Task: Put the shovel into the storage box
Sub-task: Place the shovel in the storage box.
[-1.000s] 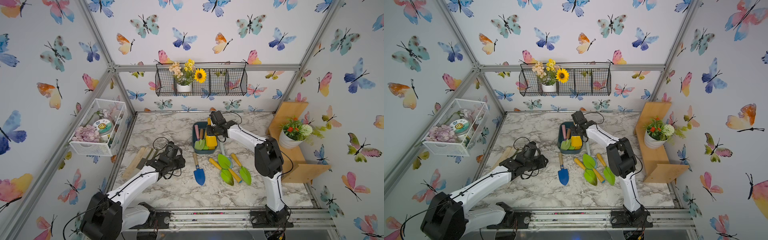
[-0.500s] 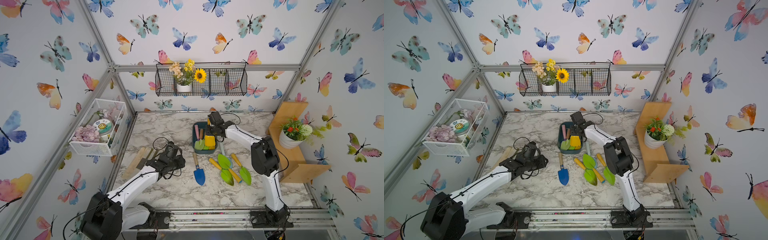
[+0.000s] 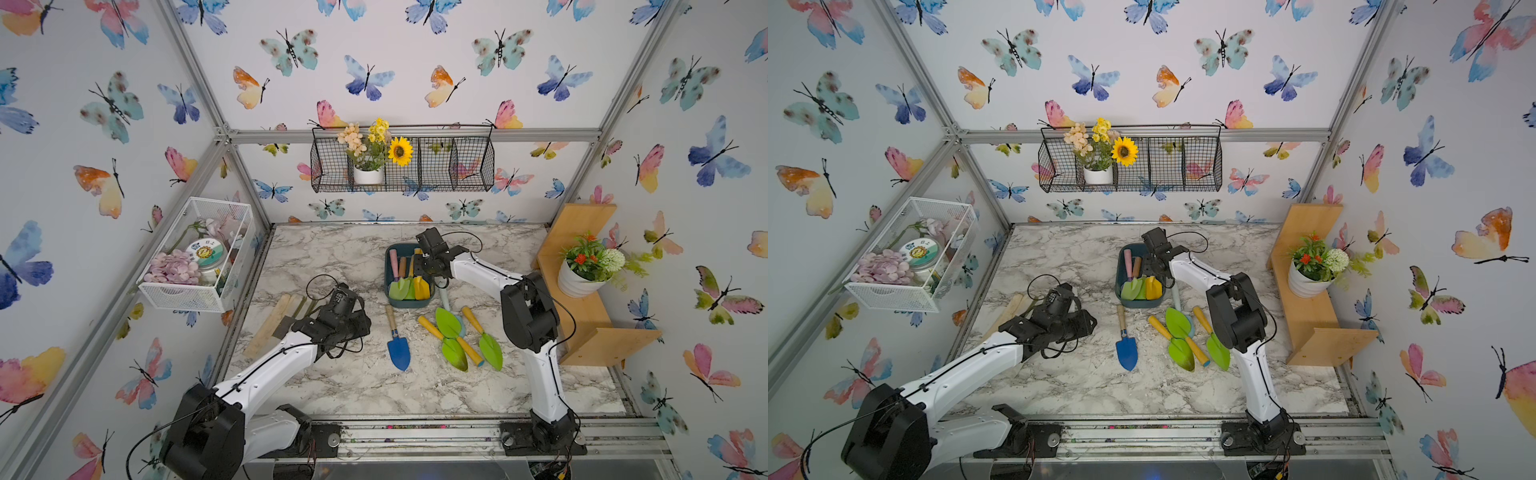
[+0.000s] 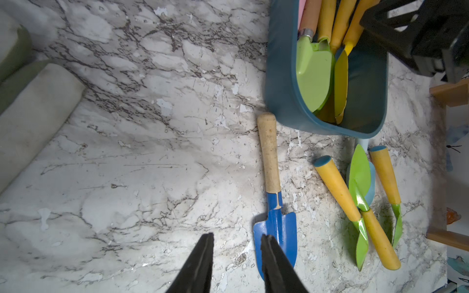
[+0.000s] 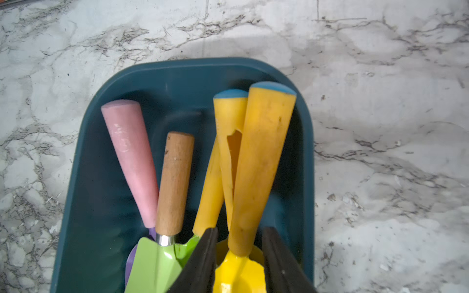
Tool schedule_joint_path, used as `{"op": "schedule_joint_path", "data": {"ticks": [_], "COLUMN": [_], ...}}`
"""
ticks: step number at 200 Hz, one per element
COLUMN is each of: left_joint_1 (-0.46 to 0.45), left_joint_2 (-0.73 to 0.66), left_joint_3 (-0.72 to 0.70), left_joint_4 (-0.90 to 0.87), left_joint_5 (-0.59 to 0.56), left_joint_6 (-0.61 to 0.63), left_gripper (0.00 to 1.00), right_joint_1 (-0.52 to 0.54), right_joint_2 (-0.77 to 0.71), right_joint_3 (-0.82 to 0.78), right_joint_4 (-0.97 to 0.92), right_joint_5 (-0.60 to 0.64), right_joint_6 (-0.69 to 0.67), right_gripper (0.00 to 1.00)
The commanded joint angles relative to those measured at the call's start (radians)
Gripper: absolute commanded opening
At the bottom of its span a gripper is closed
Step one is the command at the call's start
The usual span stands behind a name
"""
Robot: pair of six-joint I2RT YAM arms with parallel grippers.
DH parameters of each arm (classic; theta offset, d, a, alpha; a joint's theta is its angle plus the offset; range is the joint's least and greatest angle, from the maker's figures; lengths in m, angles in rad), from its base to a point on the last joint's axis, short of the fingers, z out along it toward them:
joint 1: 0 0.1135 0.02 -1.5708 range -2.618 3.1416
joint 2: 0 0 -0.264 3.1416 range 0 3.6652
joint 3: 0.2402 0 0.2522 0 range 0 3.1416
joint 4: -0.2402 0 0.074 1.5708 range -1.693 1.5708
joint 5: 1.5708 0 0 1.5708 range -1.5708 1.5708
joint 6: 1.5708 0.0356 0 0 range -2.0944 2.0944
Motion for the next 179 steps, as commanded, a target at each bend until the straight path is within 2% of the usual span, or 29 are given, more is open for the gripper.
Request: {"op": "schedule_joint_path", "data": {"ticks": [1,68,94,179], "left_joint_1": [-0.004,-0.046,-0.055,-0.105], "left_joint_2": [0.009,0.022,0.041,0.079], "left_joint_3": [-0.002,0.015,0.024,0.063], "left_joint_4": [0.001,-0.001,0.013,0.026], "left_joint_5": [0.026,-0.013,-0.006,-0.039], "left_joint_6": [0.005,0.014,0.014,-0.005], "left_gripper": [0.38,0.4,0.44,0.44], "right_joint_1": [-0.004,0.0,0.003,0.017], "right_joint_2": [-0.04,-0.17,-0.248,-0.493], "right_joint_3": [0.007,-0.09,-0.181,-0.466], "right_joint_4": [-0.014,-0.005,0.026,0.078], "right_joint_5": [0.037,-0.059,-0.125,-0.246], "right_joint_6": [-0.006,-0.044,-0.069,-0.118], "right_gripper": [0.36,0.39,0.41,0.44]}}
